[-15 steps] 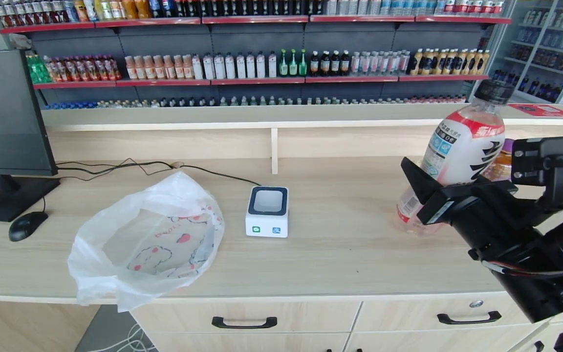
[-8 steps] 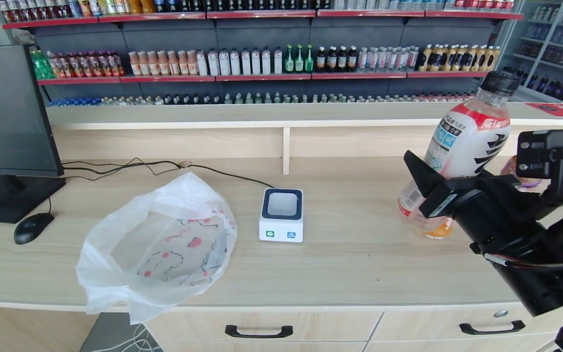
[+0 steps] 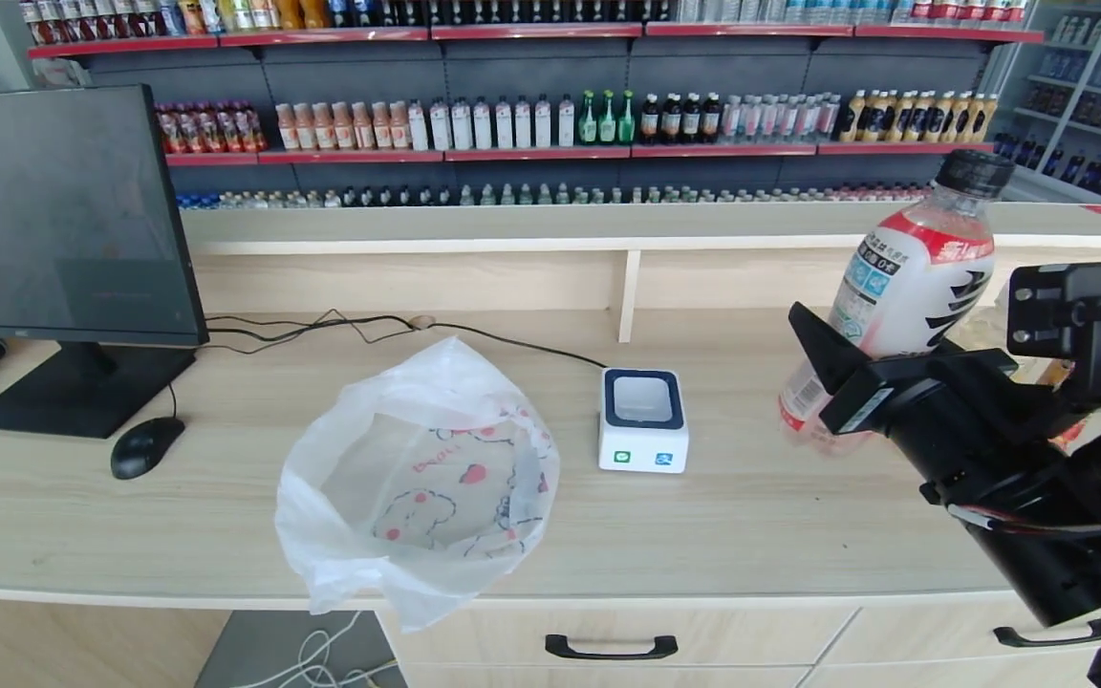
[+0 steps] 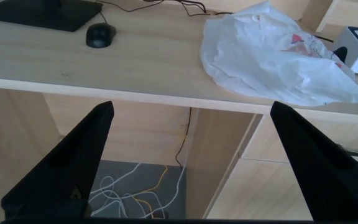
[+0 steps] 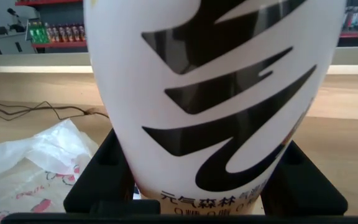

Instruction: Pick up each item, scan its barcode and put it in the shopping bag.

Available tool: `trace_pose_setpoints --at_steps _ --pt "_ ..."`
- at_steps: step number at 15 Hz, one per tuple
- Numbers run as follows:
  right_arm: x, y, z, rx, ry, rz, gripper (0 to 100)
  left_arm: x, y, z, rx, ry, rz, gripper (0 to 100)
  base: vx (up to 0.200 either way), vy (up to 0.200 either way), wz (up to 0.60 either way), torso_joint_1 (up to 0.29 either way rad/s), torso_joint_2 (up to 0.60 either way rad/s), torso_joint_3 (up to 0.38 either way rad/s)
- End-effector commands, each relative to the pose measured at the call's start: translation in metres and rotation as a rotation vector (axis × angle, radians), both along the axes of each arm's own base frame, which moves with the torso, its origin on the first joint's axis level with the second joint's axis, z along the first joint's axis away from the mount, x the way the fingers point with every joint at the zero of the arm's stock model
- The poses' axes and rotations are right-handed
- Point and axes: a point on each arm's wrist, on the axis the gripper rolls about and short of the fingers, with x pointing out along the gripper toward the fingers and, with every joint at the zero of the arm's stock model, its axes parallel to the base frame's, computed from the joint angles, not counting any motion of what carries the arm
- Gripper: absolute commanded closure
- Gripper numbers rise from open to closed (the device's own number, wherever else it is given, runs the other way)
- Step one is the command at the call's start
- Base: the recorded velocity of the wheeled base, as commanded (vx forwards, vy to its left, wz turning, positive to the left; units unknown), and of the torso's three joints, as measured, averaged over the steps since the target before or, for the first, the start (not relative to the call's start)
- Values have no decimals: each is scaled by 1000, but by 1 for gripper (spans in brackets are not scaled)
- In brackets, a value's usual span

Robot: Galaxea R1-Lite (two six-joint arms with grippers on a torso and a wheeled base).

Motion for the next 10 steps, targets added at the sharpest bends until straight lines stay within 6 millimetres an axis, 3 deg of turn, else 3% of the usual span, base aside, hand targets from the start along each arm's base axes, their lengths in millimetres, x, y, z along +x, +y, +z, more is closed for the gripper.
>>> trace_pose_setpoints --at_steps 1,3,10 --pt "1 1 -2 -4 5 2 100 0 0 0 0 1 1 0 0 200 0 2 2 7" --pt "2 2 -2 -12 4 4 100 0 0 0 0 0 1 0 0 200 0 -2 0 2" --pt "30 6 -11 -323 -92 88 100 0 0 0 1 1 1 0 0 0 0 0 0 0"
